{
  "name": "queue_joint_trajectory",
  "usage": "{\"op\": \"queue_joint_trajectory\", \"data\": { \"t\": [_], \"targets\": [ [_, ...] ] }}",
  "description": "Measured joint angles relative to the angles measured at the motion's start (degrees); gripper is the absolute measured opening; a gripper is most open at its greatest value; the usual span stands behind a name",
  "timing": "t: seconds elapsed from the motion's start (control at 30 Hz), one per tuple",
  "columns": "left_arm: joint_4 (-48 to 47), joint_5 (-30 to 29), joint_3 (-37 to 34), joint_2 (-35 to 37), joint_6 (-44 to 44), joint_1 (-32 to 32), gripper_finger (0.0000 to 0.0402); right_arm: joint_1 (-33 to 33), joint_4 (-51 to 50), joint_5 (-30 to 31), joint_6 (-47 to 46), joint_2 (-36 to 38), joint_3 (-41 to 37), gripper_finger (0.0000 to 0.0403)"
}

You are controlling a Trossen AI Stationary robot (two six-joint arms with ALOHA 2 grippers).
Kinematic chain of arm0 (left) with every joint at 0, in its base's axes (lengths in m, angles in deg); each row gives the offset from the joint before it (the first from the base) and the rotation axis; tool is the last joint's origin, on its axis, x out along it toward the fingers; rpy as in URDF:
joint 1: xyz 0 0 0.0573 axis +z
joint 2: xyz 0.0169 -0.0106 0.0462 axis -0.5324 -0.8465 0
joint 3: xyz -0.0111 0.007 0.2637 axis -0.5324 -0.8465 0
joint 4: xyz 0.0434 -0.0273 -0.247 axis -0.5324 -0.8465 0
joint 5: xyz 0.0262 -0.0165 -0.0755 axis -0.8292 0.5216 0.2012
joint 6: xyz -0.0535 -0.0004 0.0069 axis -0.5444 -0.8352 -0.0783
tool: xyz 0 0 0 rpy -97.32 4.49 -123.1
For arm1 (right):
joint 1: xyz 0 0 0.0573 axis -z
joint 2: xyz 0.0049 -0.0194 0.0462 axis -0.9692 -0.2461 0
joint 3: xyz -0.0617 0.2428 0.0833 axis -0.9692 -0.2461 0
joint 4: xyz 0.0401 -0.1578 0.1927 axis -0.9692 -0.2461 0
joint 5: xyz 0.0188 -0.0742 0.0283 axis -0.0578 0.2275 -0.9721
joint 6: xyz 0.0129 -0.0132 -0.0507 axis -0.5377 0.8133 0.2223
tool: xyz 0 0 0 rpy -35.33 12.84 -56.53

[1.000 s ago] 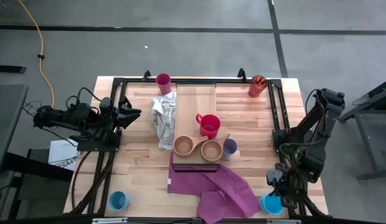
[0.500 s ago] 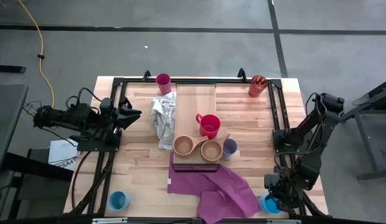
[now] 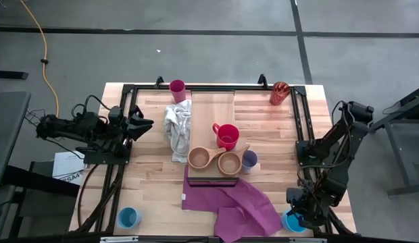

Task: Stack small to large cups/mugs on shelf
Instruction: Put the blue mug on the shelf

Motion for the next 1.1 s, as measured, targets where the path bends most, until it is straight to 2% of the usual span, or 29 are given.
{"op": "queue_joint_trajectory", "data": {
  "t": [0.37, 0.9, 1.0, 1.1],
  "targets": [
    [0.0, 0.5, 0.0, 0.0, 0.0, 0.0, 0.0078, 0.0, 0.0, 0.5, -0.6, -0.2, 0.0, 0.0071],
    [0.0, 0.6, 0.0, 0.0, -0.2, 0.0, 0.0078, -0.1, 1.4, -0.5, -0.9, -5.1, 0.0, 0.0071],
    [0.0, 0.8, 0.0, 0.0, -0.4, 0.0, 0.0078, -0.1, 1.3, 0.1, -1.1, -5.2, 0.0, 0.0060],
    [0.0, 0.8, 0.0, 0.0, -0.4, 0.0, 0.0078, -0.1, 1.0, 0.6, -1.0, -5.2, 0.0, 0.0032]
  ]
}}
